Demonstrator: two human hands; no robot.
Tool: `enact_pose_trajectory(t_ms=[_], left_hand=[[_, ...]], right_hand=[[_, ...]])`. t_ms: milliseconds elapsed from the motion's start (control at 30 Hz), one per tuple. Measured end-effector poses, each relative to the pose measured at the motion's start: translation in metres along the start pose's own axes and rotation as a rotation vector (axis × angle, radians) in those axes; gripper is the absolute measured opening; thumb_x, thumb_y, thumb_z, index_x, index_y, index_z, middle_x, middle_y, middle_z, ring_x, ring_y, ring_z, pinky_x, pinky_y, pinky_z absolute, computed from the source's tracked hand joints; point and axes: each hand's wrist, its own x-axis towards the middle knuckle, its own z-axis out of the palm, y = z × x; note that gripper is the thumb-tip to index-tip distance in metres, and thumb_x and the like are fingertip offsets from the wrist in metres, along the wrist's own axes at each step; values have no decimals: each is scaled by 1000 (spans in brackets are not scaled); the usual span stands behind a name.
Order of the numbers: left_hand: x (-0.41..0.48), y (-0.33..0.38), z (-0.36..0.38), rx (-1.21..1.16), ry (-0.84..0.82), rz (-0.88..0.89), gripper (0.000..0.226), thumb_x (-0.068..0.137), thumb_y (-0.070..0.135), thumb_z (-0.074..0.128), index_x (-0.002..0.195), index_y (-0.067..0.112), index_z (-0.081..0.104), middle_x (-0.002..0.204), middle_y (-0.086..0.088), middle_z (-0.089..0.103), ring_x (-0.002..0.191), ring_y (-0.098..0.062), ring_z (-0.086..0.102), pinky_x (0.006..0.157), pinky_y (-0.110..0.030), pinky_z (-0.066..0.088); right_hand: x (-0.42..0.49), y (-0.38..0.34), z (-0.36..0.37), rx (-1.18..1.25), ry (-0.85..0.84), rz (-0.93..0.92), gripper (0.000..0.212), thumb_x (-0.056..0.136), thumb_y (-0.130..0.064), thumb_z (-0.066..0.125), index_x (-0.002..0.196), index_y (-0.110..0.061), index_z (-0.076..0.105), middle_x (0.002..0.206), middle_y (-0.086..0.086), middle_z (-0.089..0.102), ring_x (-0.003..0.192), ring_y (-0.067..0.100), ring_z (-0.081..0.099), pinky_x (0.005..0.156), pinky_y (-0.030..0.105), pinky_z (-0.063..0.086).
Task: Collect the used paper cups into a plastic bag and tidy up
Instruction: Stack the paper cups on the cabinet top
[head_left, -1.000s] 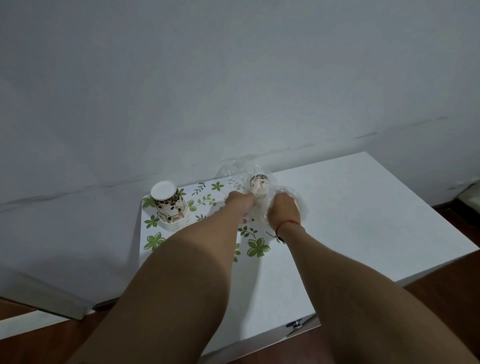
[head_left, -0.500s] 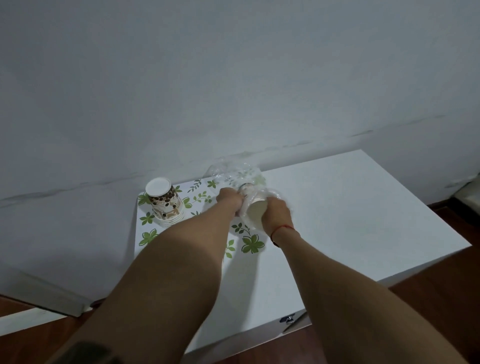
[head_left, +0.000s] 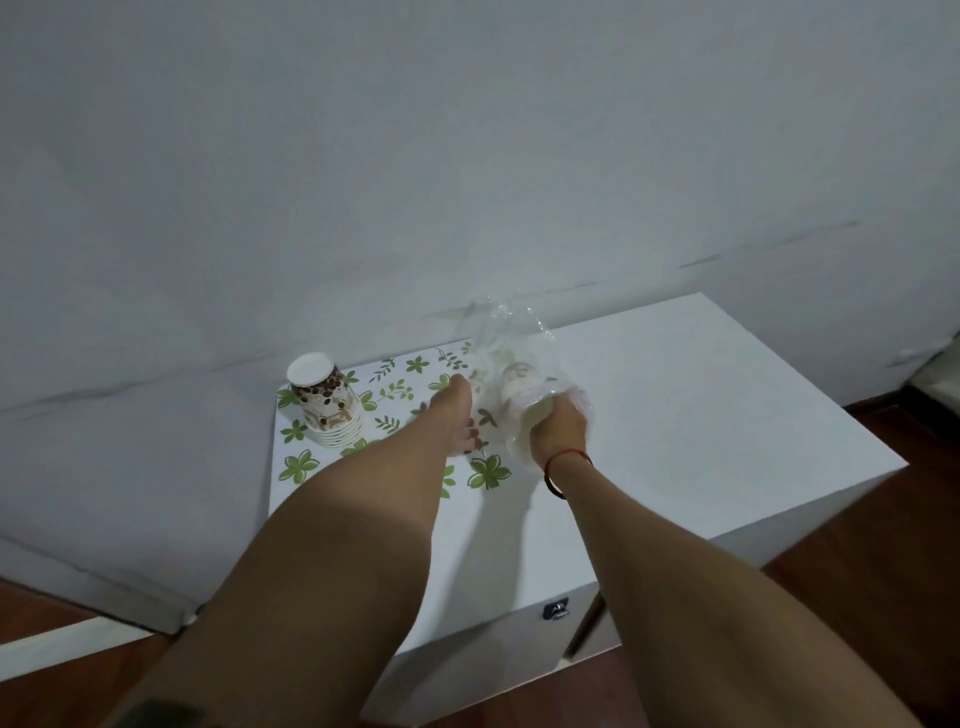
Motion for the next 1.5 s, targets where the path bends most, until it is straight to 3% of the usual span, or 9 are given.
enact_pose_trajectory(t_ms=[133, 267, 400, 833, 967, 1133, 1200, 1400, 1500], left_hand=[[-15, -11, 3, -129, -200, -38, 18, 100, 9, 45, 88, 1, 56, 85, -15, 58, 73, -24, 58, 68, -36, 57], [6, -14, 6, -36, 92, 113, 29, 84, -16, 58, 109, -4, 54, 87, -17, 60, 67, -23, 59, 41, -30, 56], [25, -19, 9, 41, 207, 125, 60, 77, -3, 70, 131, -5, 43, 115, -20, 63, 96, -32, 67, 77, -48, 60], [-11, -11, 16, 235, 297, 151, 58, 89, 50, 56, 122, 2, 53, 116, -13, 64, 101, -33, 67, 80, -41, 59], [-37, -7, 15, 286, 159, 100, 63, 77, 33, 78, 123, -1, 51, 100, -17, 65, 75, -29, 71, 46, -38, 59], [-8, -17, 14, 234, 290, 117, 57, 71, 3, 79, 121, -7, 53, 117, -20, 66, 97, -37, 69, 70, -59, 58], [-12, -22, 17, 205, 351, 150, 51, 76, 8, 77, 121, -5, 58, 122, -20, 65, 103, -35, 68, 81, -48, 59], [-30, -40, 26, 231, 415, 168, 51, 97, 38, 44, 129, 0, 53, 128, -18, 61, 114, -34, 60, 96, -39, 52], [-38, -47, 24, 288, 462, 174, 59, 97, 48, 39, 132, 1, 50, 130, -16, 58, 118, -35, 57, 93, -38, 47]], right_hand=[[-3, -2, 1, 122, 38, 62, 28, 97, -7, 37, 113, -1, 59, 96, 9, 56, 96, 22, 50, 80, 24, 35], [-6, -3, 0, 11, -4, -12, 35, 95, -7, 39, 125, -4, 57, 129, 17, 57, 120, 33, 53, 99, 31, 39], [-7, 8, -6, -65, -86, -61, 42, 93, -3, 37, 129, -10, 57, 137, 14, 54, 126, 33, 49, 102, 28, 38], [-11, 28, -15, 76, -150, -50, 39, 98, -10, 36, 129, -17, 58, 134, 8, 55, 100, 18, 48, 87, 22, 36], [-17, 23, -8, 75, -174, -24, 42, 97, -8, 36, 135, -16, 54, 141, 7, 49, 123, 25, 49, 96, 21, 34], [-30, 30, -17, -20, -248, -129, 42, 91, -14, 46, 128, -25, 62, 135, 4, 58, 125, 26, 53, 109, 37, 40], [-35, 38, -25, 55, -284, -149, 35, 89, -35, 53, 119, -27, 68, 125, 1, 66, 118, 21, 59, 107, 40, 43], [-37, 41, -36, -224, -353, -302, 55, 86, -24, 57, 139, -21, 46, 139, 4, 52, 127, 24, 49, 106, 34, 40], [-38, 39, -33, -79, -312, -244, 32, 90, -32, 51, 120, -22, 56, 122, 5, 58, 111, 23, 54, 89, 28, 41]])
